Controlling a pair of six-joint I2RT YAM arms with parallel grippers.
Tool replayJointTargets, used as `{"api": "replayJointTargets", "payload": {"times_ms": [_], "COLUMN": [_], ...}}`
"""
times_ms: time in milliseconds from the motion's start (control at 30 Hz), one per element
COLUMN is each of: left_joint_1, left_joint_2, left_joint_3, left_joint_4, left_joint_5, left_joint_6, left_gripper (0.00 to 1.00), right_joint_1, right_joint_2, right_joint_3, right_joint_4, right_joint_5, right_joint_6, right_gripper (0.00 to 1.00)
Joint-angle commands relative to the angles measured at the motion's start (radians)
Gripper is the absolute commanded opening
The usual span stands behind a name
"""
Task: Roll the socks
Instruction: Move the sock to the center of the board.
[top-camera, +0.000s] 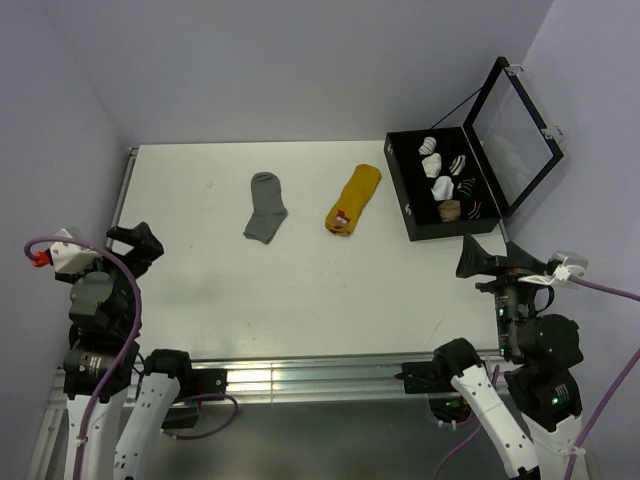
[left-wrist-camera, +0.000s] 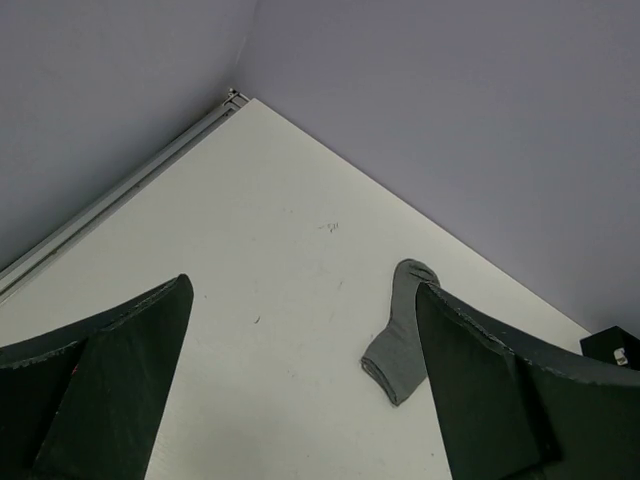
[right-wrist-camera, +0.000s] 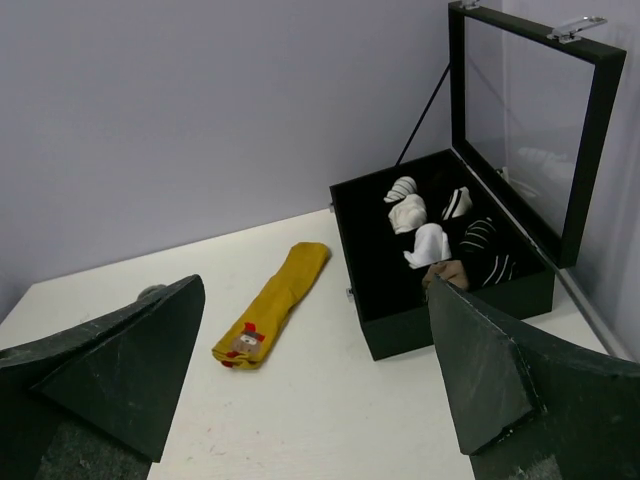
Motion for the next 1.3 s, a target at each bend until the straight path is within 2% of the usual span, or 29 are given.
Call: {"api": "replayJointTargets", "payload": {"times_ms": [0, 167, 333, 367, 500, 733, 800, 867, 1000, 1267], "left_joint_1": [-0.005, -0.003, -0.003, -0.003, -0.003, -0.003, -0.003, -0.003, -0.003, -0.002], "left_joint_2": [-0.022, -0.009, 0.009, 0.012, 0.014, 0.067, 0.09, 0.129, 0.187, 0.23], "left_joint_3": [-0.026, -0.043, -0.061, -0.067, -0.095, -0.123, -0.126, -0.133, -0.146, -0.13], "left_joint_4": [0.07, 0.108, 0.139, 0.143, 0.146, 0.152, 0.152, 0.142, 0.139, 0.139], "left_joint_5": [-0.019, 0.01, 0.066, 0.082, 0.119, 0.205, 0.231, 0.255, 0.29, 0.298], "left_joint_6": [-0.005, -0.011, -0.01, -0.01, -0.03, -0.037, -0.024, -0.017, -0.01, 0.012], "left_gripper": [0.99, 0.99, 0.99, 1.0, 1.0, 0.99, 0.99, 0.99, 0.99, 0.99], "right_joint_1": [-0.001, -0.001, -0.002, -0.001, -0.001, 0.018, 0.022, 0.021, 0.024, 0.035], "right_joint_2": [0.019, 0.059, 0.169, 0.226, 0.386, 0.748, 0.884, 1.009, 1.218, 1.574], "right_joint_3": [-0.015, 0.005, 0.042, 0.042, 0.025, 0.083, 0.117, 0.151, 0.226, 0.386], "right_joint_4": [0.048, 0.039, 0.071, 0.097, 0.195, 0.315, 0.306, 0.315, 0.292, 0.308], "right_joint_5": [-0.001, -0.044, -0.242, -0.318, -0.455, -0.566, -0.578, -0.593, -0.619, -0.613], "right_joint_6": [-0.026, -0.002, 0.06, 0.078, 0.115, 0.078, 0.054, 0.035, 0.0, -0.002], "right_gripper": [1.0, 1.0, 1.0, 1.0, 1.0, 0.99, 0.93, 0.92, 0.72, 0.66]}}
